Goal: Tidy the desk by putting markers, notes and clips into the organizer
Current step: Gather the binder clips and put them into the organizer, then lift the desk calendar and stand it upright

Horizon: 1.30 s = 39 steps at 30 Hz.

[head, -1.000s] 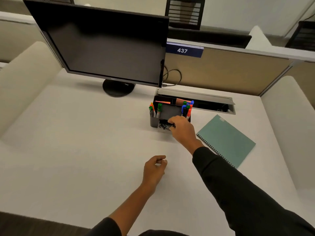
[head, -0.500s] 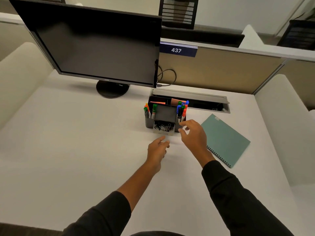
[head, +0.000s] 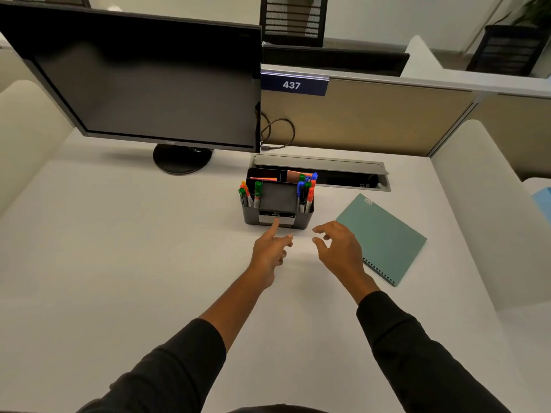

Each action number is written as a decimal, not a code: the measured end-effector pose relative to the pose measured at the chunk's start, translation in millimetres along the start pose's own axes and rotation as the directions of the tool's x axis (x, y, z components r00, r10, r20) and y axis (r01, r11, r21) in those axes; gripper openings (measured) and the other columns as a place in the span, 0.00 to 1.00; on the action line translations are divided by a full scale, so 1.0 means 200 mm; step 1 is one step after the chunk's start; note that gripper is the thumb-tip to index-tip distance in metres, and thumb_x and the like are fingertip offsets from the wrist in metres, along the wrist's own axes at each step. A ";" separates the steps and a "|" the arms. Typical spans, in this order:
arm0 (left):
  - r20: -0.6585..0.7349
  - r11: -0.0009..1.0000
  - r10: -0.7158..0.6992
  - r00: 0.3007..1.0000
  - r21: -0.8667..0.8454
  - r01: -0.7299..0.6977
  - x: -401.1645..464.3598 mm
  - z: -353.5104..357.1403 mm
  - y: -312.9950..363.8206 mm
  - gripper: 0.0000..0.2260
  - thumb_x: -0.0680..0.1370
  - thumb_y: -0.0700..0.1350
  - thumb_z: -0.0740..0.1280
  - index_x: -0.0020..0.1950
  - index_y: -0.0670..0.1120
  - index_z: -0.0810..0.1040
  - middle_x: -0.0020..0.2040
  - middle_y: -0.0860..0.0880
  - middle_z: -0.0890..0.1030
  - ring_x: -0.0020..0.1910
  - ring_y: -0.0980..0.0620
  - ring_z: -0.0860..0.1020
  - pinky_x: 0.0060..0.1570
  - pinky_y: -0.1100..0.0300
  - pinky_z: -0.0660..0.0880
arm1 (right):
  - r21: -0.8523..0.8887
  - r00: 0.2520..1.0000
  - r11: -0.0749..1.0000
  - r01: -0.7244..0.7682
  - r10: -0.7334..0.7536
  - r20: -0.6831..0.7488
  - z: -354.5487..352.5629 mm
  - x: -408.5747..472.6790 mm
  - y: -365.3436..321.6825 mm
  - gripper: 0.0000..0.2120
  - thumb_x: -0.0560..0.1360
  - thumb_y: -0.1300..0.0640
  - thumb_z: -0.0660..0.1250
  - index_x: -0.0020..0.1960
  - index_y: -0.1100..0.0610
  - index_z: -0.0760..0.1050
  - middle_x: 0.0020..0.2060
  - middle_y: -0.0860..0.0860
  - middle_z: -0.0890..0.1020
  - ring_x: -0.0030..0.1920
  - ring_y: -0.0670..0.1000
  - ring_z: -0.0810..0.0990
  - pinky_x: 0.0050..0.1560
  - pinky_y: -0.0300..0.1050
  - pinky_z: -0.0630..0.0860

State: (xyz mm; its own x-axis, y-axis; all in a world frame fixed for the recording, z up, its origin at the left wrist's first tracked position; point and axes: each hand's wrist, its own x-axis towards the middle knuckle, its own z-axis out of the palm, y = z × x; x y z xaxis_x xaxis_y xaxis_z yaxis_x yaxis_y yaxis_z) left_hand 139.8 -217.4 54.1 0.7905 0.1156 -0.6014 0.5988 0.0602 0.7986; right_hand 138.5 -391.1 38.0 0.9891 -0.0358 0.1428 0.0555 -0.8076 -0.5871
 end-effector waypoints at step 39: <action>0.275 0.726 0.119 0.954 0.632 -0.272 0.26 0.62 -0.07 0.25 0.77 0.57 0.73 0.70 0.48 0.73 0.70 0.43 0.66 0.72 0.42 0.66 0.68 0.45 0.71 | 0.124 0.538 0.533 -0.837 0.843 0.002 -0.29 -0.26 0.60 0.29 0.72 0.51 0.75 0.66 0.62 0.69 0.63 0.60 0.68 0.65 0.63 0.70 0.57 0.54 0.76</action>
State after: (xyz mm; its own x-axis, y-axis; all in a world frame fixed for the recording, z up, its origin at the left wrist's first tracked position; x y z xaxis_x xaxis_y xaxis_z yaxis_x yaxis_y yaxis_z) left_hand 188.8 -336.1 8.7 0.8606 -0.1552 -0.4850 0.3005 -0.6140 0.7298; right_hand 86.0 -519.5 6.1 0.5788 -0.6993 -0.4195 -0.7811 -0.3278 -0.5314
